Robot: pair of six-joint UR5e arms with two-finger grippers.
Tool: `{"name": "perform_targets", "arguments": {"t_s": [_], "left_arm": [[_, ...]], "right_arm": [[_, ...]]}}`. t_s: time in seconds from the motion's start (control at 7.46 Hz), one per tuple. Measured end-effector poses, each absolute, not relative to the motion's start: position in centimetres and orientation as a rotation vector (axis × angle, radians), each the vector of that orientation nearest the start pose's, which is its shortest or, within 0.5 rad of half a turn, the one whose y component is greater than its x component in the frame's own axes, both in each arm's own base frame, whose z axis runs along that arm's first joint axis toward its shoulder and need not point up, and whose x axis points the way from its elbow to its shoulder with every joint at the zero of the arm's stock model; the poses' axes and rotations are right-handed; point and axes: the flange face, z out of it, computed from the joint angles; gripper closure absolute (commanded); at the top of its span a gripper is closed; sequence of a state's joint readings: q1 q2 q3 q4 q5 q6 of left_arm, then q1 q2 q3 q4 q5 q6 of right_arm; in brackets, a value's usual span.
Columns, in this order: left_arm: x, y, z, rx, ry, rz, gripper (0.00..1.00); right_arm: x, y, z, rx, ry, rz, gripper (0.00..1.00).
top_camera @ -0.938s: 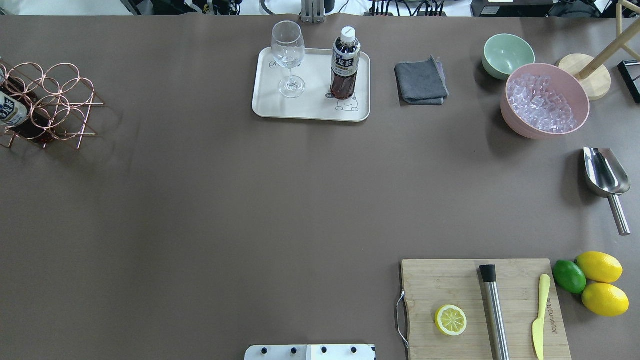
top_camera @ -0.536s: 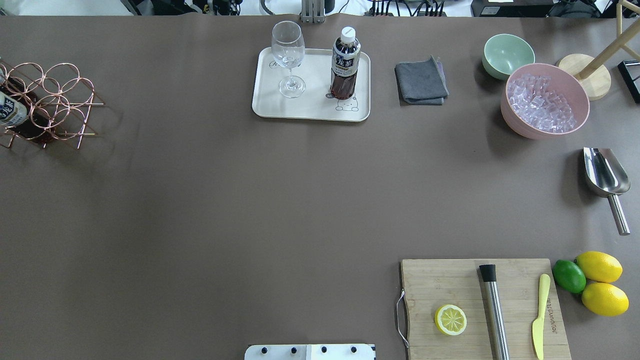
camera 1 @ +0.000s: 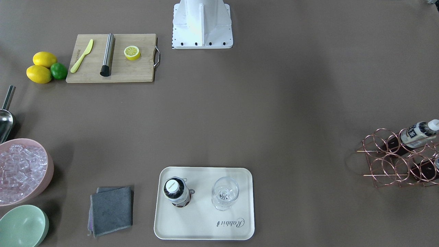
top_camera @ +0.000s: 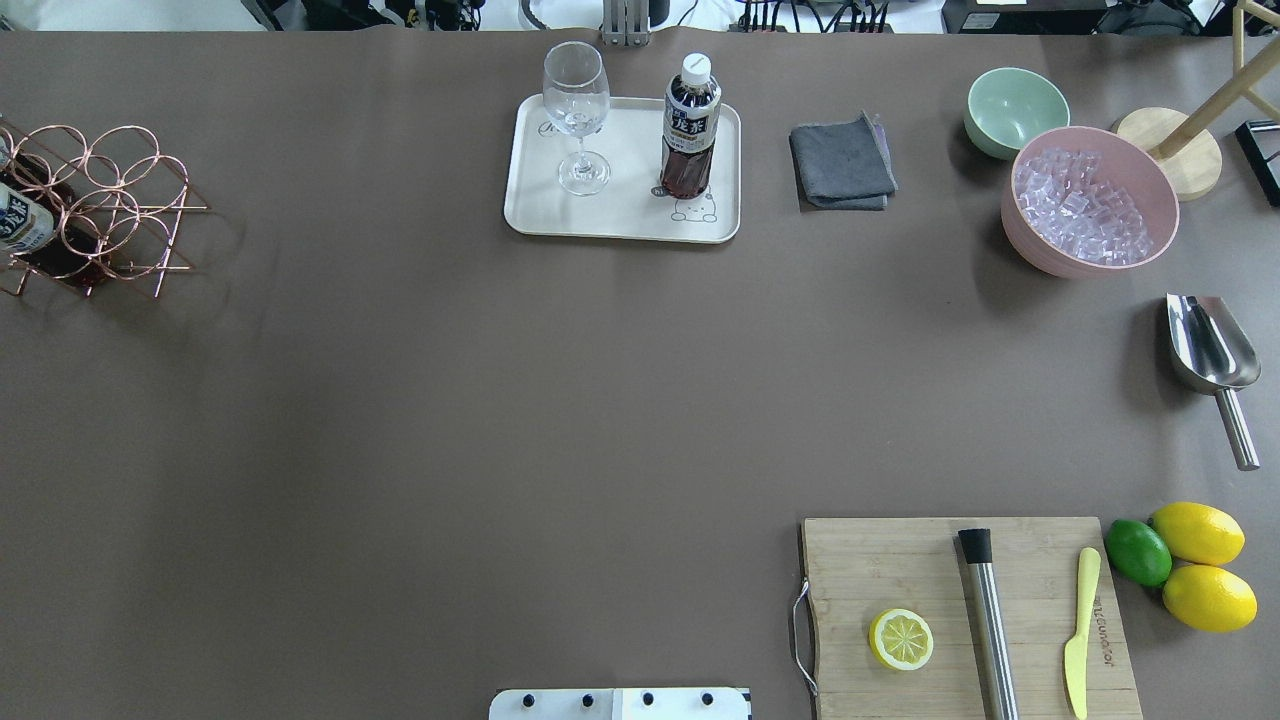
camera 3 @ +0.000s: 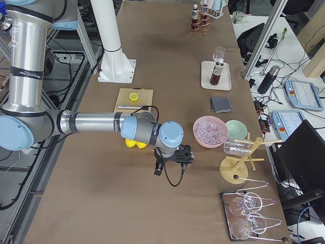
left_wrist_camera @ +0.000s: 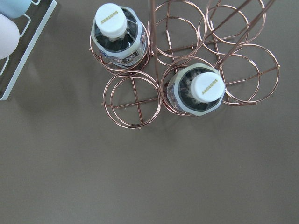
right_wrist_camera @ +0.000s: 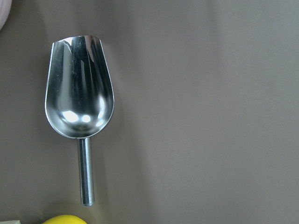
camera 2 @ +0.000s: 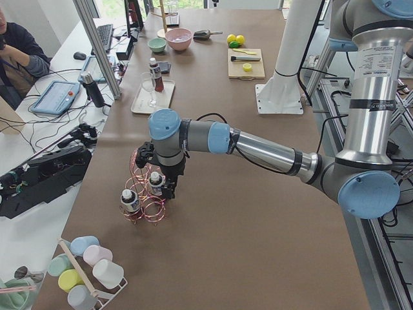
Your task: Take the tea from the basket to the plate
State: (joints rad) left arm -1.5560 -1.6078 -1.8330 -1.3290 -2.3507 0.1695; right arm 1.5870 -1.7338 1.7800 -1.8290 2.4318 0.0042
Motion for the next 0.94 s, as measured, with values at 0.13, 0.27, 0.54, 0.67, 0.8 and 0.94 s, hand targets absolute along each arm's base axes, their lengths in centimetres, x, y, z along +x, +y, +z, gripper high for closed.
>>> {"name": "perform_targets", "arguments": {"t_s": [0.13,0.27,0.54,0.67,0.8,0.94], "left_arm": [[-5.5,-49.2,54.1,0.103,0.773,0.193,0.02],[-5.3,-49.2,54.4,0.095,0.772,0.195,0.02],[-3.9,-48.6,55.0,0.072,0.774,0.180,0.02],[-3.3,-48.0,55.6,0.073,0.774,0.167,0.02],[-2.9,-47.2,56.5,0.084,0.775,0.153,0.02],[-2.8,-46.5,57.2,0.094,0.776,0.135,0.02]], "right_arm": [[6.4,-40.5,64.9,-0.196,-0.859,0.111,0.00],[6.4,-40.5,65.0,-0.197,-0.859,0.111,0.00],[6.4,-40.4,65.1,-0.199,-0.859,0.113,0.00],[6.5,-40.4,65.2,-0.200,-0.860,0.113,0.00],[6.4,-40.4,65.2,-0.200,-0.860,0.113,0.00],[6.4,-40.3,65.2,-0.201,-0.860,0.113,0.00]]}}
